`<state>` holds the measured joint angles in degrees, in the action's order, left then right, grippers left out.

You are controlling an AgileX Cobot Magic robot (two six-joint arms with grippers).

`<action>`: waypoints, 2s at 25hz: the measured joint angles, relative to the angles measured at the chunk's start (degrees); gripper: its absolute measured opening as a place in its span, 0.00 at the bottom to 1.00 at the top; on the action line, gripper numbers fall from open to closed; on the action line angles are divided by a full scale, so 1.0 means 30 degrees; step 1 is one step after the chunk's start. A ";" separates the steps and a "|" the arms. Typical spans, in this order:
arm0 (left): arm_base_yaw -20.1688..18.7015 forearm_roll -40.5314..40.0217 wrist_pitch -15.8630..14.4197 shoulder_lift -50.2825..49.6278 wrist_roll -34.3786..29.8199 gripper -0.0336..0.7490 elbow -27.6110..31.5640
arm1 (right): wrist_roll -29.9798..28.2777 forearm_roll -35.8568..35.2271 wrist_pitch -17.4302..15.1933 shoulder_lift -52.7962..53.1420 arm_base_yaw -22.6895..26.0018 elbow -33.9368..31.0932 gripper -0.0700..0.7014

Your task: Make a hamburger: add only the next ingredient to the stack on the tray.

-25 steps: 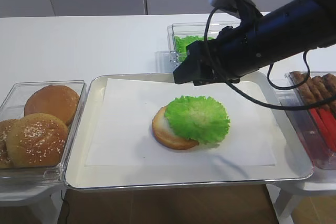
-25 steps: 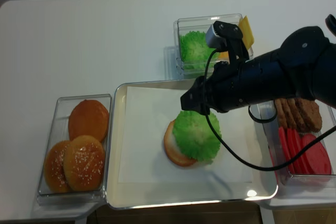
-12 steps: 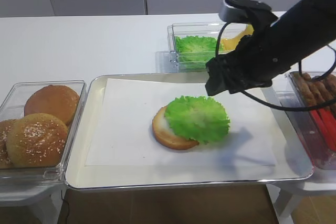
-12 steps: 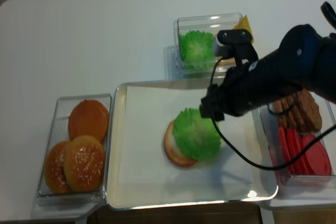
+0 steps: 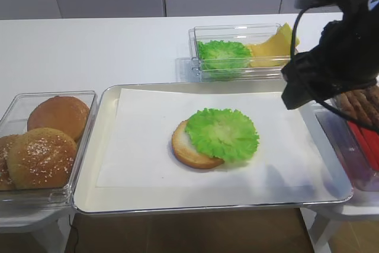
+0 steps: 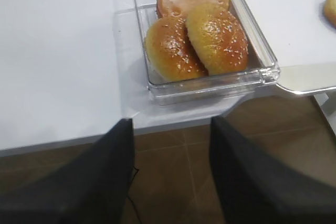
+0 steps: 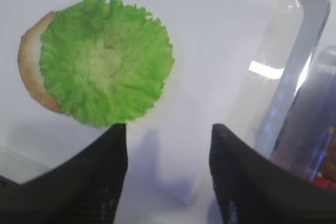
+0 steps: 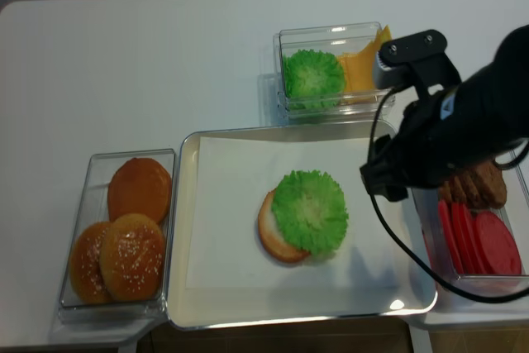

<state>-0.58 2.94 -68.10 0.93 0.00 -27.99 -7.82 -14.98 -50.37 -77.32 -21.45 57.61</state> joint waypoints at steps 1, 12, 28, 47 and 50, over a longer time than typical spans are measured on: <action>0.0000 0.0000 0.0000 0.0000 0.0000 0.49 0.0000 | 0.0046 0.0205 -0.0381 0.0288 0.0000 0.0000 0.59; 0.0000 0.0000 0.0000 0.0000 0.0000 0.49 0.0000 | 0.2023 0.2688 -0.1649 0.6346 0.0000 -0.4016 0.59; 0.0000 0.0000 0.0000 0.0000 0.0000 0.49 0.0000 | 0.1695 0.2786 -0.4515 2.0269 0.0000 -0.8024 0.59; 0.0000 0.0000 0.0017 0.0000 0.0000 0.49 0.0000 | 0.1193 0.2408 -0.7551 2.6117 0.0000 -0.9148 0.57; 0.0000 0.0000 0.0017 0.0000 0.0000 0.49 0.0000 | 0.0995 0.2568 -0.7068 2.6117 0.0000 -0.9262 0.57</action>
<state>-0.58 2.94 -68.05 0.93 0.00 -27.99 -4.83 -7.28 -71.57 1.03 -21.45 29.82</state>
